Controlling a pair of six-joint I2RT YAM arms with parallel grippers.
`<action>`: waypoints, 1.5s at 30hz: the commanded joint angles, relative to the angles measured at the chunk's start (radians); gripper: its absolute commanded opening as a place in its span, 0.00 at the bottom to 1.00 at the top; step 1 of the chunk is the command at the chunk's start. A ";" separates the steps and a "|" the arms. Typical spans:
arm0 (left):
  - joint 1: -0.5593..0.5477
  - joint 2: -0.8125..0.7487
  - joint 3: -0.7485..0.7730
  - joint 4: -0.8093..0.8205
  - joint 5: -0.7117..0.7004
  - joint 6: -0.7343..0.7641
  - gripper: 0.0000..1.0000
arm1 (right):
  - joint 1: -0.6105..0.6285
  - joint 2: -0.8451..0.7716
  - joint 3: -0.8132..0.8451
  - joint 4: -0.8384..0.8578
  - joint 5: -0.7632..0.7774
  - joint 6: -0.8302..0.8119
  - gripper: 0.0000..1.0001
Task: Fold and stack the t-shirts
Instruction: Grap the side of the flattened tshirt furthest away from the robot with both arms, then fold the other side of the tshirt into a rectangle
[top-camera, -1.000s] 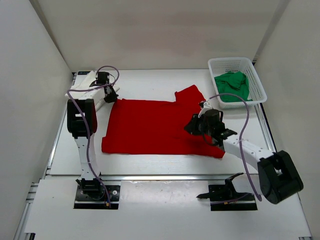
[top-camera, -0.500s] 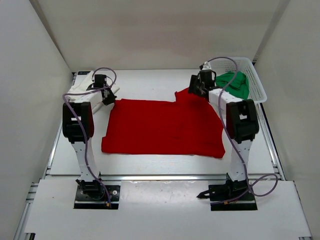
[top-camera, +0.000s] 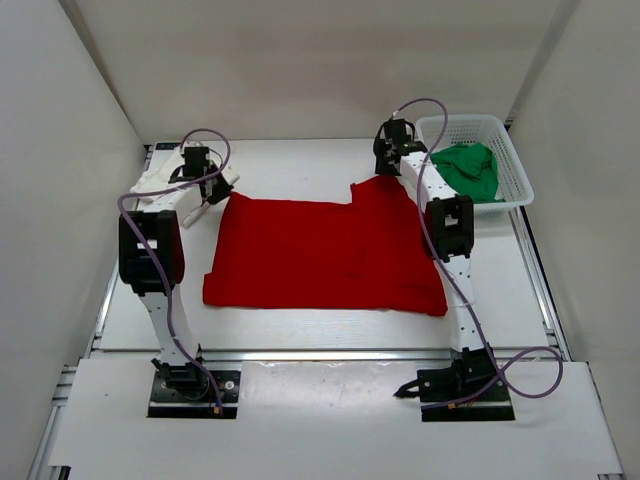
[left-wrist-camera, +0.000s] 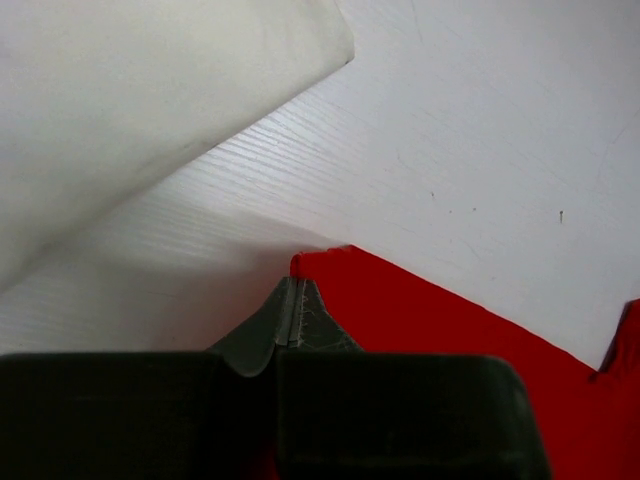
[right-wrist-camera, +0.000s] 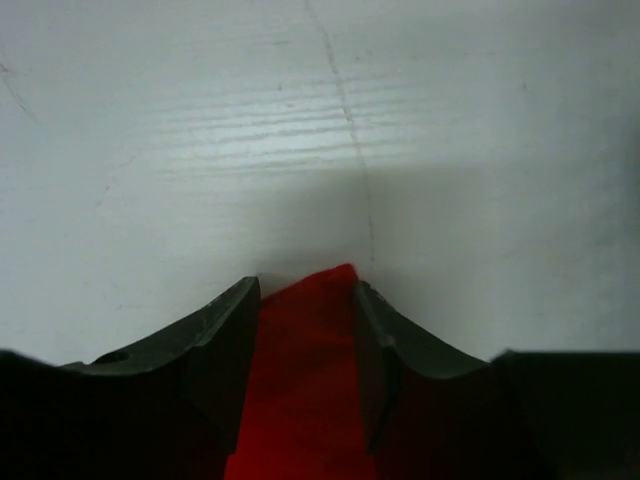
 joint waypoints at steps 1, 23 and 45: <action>0.006 -0.040 -0.011 0.031 0.034 -0.013 0.00 | -0.009 -0.026 0.009 -0.073 0.041 -0.020 0.41; 0.106 -0.157 -0.159 0.138 0.208 -0.120 0.00 | 0.016 -0.305 -0.091 -0.277 0.000 -0.133 0.01; 0.225 -0.455 -0.510 0.156 0.287 -0.091 0.00 | 0.047 -1.308 -1.452 0.074 0.073 -0.014 0.00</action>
